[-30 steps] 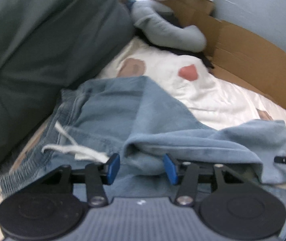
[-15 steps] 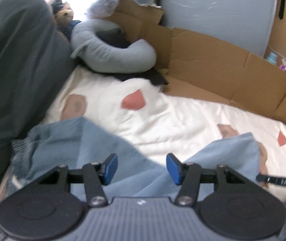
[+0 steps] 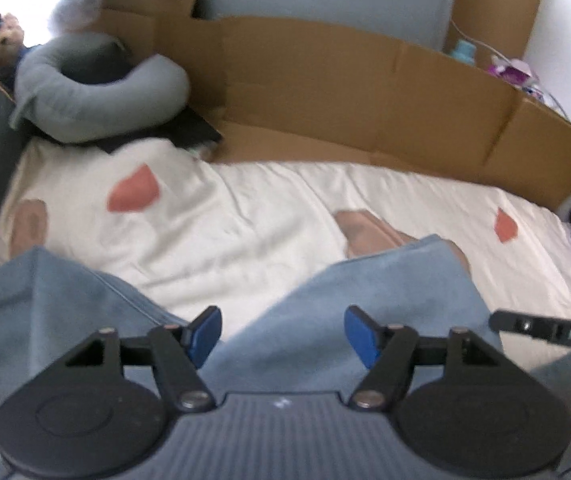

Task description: Fold clothes

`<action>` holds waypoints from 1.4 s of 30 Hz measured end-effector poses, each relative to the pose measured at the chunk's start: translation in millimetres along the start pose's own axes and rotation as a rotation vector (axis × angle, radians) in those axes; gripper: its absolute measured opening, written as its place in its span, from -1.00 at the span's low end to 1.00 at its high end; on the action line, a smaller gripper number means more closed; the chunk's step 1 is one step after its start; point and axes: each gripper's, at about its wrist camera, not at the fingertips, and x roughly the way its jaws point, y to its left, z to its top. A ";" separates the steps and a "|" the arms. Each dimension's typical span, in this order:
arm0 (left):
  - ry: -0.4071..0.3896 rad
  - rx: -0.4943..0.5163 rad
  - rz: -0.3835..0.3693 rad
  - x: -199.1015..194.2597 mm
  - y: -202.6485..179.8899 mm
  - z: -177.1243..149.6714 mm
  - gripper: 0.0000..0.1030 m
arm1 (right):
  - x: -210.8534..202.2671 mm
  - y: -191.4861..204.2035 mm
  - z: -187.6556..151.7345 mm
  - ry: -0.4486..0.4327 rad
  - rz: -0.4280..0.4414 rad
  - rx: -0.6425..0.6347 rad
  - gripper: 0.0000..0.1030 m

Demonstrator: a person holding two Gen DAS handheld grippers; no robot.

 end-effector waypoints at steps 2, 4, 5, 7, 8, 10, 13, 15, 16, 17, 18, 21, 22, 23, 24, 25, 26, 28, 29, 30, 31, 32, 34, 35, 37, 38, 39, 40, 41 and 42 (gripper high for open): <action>0.008 0.011 -0.019 -1.0 -8.4 -2.0 0.37 | -13.7 0.0 1.8 -0.015 0.010 0.008 -1.00; 0.014 0.022 -0.036 -2.3 -16.1 -3.3 0.37 | -31.6 -2.1 6.6 -0.029 0.024 0.043 -1.00; 0.015 0.028 -0.042 -3.3 -18.8 -2.7 0.37 | -40.6 -4.3 9.2 -0.036 0.033 0.073 -1.00; 0.018 0.039 -0.047 -5.7 -24.7 -0.1 0.37 | -57.9 -6.5 13.2 -0.056 0.038 0.107 -1.00; 0.019 0.041 -0.049 -6.9 -27.6 1.3 0.37 | -66.2 -6.8 14.7 -0.068 0.034 0.112 -1.00; 0.030 0.028 -0.055 -9.7 -34.3 2.5 0.37 | -82.1 -9.7 18.9 -0.081 0.026 0.129 -1.00; 0.058 0.043 -0.096 -15.4 -49.3 2.4 0.37 | -106.5 -12.0 23.3 -0.110 0.001 0.140 -1.00; 0.072 0.067 -0.119 -20.1 -60.5 2.6 0.37 | -121.3 -11.2 25.6 -0.120 -0.015 0.137 -1.00; 0.074 0.092 -0.125 -23.8 -66.6 3.3 0.37 | -127.4 -11.4 26.2 -0.119 -0.023 0.135 -1.00; 0.074 0.110 -0.132 -27.3 -71.3 4.1 0.37 | -134.2 -12.4 26.0 -0.122 -0.034 0.134 -1.00; 0.077 0.123 -0.139 -30.9 -75.8 5.2 0.37 | -141.0 -13.3 25.8 -0.126 -0.044 0.134 -1.00; 0.097 0.134 -0.156 -39.0 -84.9 7.6 0.37 | -160.0 -20.8 23.2 -0.131 -0.084 0.153 -1.00; 0.101 0.140 -0.159 -41.7 -87.8 8.2 0.37 | -166.2 -23.9 22.1 -0.133 -0.099 0.163 -1.00; 0.102 0.151 -0.162 -44.4 -90.7 8.8 0.37 | -174.1 -27.7 22.8 -0.141 -0.115 0.174 -1.00; 0.103 0.159 -0.165 -46.9 -93.0 9.2 0.38 | -183.8 -30.2 24.0 -0.155 -0.134 0.173 -1.00; 0.103 0.165 -0.168 -48.9 -94.6 9.3 0.41 | -193.6 -32.8 25.3 -0.168 -0.153 0.173 -1.00; 0.104 0.169 -0.171 -50.7 -95.8 9.1 0.41 | -203.3 -35.3 26.4 -0.181 -0.171 0.172 -1.00; 0.114 0.160 -0.167 -50.7 -95.4 6.9 0.42 | -217.4 -39.5 26.3 -0.191 -0.218 0.145 -1.00; 0.120 0.154 -0.162 -49.9 -94.6 5.4 0.42 | -220.6 -43.3 24.7 -0.189 -0.245 0.136 -1.00; 0.125 0.150 -0.156 -49.0 -94.0 3.3 0.42 | -221.4 -50.7 21.7 -0.181 -0.257 0.150 -1.00; 0.128 0.148 -0.151 -48.0 -93.4 0.7 0.42 | -222.0 -58.1 18.7 -0.173 -0.268 0.165 -1.00; 0.131 0.147 -0.146 -46.8 -92.8 -1.6 0.42 | -220.2 -63.7 14.8 -0.164 -0.276 0.171 -1.00; 0.141 0.144 -0.134 -42.6 -91.6 -6.2 0.42 | -214.1 -72.6 5.4 -0.147 -0.317 0.169 -1.00; 0.148 0.141 -0.129 -39.5 -91.2 -8.0 0.42 | -209.5 -76.5 0.5 -0.139 -0.318 0.177 -1.00; 0.158 0.138 -0.121 -33.7 -91.3 -9.8 0.42 | -198.5 -85.3 -10.0 -0.129 -0.311 0.197 -0.99; 0.161 0.138 -0.119 -31.3 -91.4 -10.3 0.42 | -191.2 -90.3 -12.9 -0.121 -0.312 0.200 -0.98; 0.159 0.137 -0.118 -29.2 -91.0 -10.6 0.42 | -183.9 -95.3 -15.8 -0.112 -0.313 0.203 -0.97; 0.158 0.135 -0.117 -27.4 -90.5 -11.1 0.42 | -176.6 -100.3 -18.7 -0.104 -0.313 0.206 -0.96; 0.159 0.133 -0.117 -25.7 -90.0 -11.9 0.42 | -169.3 -105.3 -21.5 -0.095 -0.313 0.209 -0.93; 0.162 0.129 -0.118 -23.8 -88.7 -12.9 0.42 | -161.9 -111.0 -22.4 -0.093 -0.311 0.218 -0.91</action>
